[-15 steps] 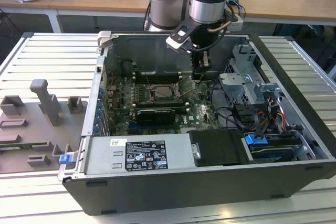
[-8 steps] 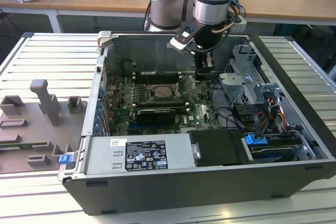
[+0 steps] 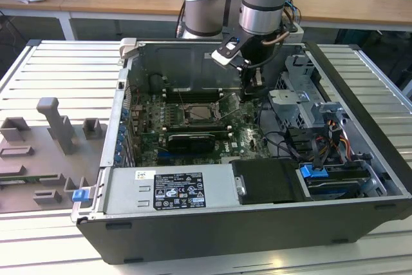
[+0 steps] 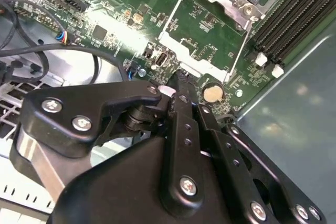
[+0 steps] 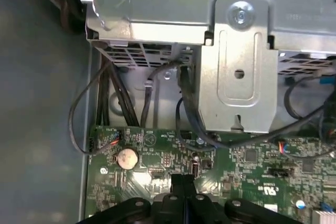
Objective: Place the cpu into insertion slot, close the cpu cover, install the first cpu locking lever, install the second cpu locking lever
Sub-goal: 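Close the cpu cover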
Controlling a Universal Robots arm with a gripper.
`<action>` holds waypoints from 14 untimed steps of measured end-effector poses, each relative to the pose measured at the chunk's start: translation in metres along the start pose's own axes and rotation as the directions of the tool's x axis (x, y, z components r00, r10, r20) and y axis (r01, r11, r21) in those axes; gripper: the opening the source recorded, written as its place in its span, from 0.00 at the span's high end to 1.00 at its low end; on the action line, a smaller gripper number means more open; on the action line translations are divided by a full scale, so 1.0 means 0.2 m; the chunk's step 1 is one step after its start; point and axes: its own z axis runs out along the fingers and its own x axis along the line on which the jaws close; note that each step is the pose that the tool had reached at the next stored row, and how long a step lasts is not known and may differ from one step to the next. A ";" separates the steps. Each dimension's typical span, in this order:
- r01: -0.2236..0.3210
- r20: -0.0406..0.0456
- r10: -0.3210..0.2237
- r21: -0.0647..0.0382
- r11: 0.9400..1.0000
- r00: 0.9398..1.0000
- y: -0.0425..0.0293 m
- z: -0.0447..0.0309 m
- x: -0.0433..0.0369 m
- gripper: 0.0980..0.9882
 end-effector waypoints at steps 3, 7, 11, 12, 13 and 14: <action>0.000 0.000 0.000 0.011 1.000 1.000 -0.013 0.003 0.001 0.99; 0.000 -0.001 0.000 0.013 1.000 1.000 -0.029 0.001 0.002 0.99; 0.000 -0.001 0.000 0.013 1.000 1.000 -0.046 0.000 0.003 0.99; 0.000 -0.001 0.000 0.013 1.000 1.000 -0.047 0.000 0.003 0.99; 0.000 -0.001 0.000 0.013 1.000 1.000 -0.049 0.000 0.003 0.99; 0.000 -0.001 0.000 0.013 1.000 1.000 -0.050 0.000 0.003 0.99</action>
